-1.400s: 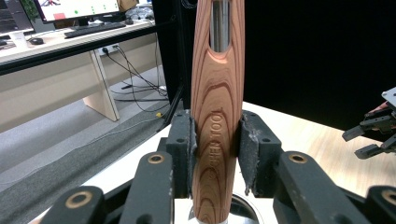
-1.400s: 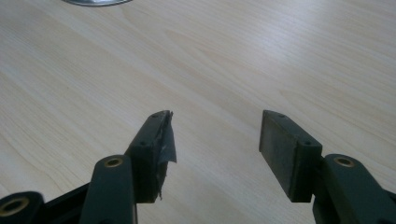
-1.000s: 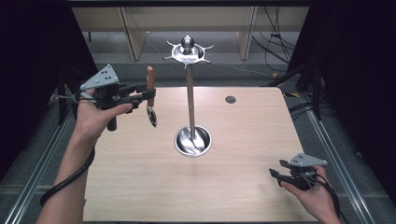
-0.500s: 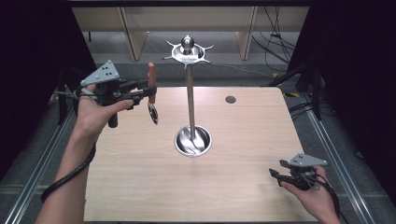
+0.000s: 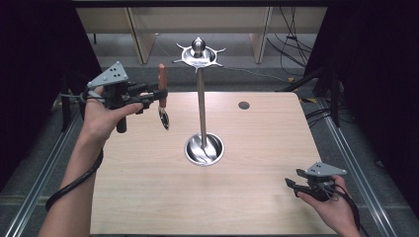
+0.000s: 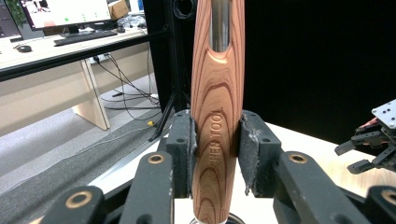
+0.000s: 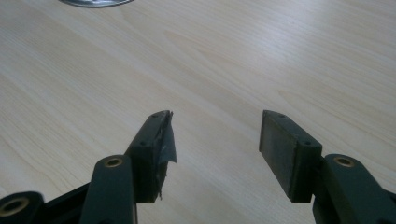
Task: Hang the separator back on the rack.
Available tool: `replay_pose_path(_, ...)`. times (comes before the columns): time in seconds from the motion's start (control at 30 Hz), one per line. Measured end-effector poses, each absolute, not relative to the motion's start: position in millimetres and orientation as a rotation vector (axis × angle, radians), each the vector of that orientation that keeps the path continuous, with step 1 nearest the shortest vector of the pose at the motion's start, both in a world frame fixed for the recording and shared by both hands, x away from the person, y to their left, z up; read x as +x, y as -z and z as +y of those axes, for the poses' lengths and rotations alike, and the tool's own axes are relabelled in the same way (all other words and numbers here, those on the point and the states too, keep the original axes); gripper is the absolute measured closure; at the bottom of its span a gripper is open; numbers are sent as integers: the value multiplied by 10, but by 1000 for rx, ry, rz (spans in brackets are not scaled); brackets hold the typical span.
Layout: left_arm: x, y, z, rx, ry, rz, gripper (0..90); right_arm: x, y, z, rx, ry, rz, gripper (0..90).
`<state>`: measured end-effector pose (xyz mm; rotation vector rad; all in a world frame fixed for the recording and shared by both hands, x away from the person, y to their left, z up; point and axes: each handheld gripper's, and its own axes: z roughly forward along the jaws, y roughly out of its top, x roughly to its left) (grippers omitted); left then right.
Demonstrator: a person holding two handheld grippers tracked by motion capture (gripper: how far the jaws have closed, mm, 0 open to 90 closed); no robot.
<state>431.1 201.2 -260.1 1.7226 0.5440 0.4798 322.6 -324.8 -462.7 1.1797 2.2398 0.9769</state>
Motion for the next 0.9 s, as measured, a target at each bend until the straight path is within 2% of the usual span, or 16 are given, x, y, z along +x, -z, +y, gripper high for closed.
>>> replay_pose_path(0.9,4375,2534,1966,1724,-470,527,673,3239,4623,-3266,1146,-968,2240,446)
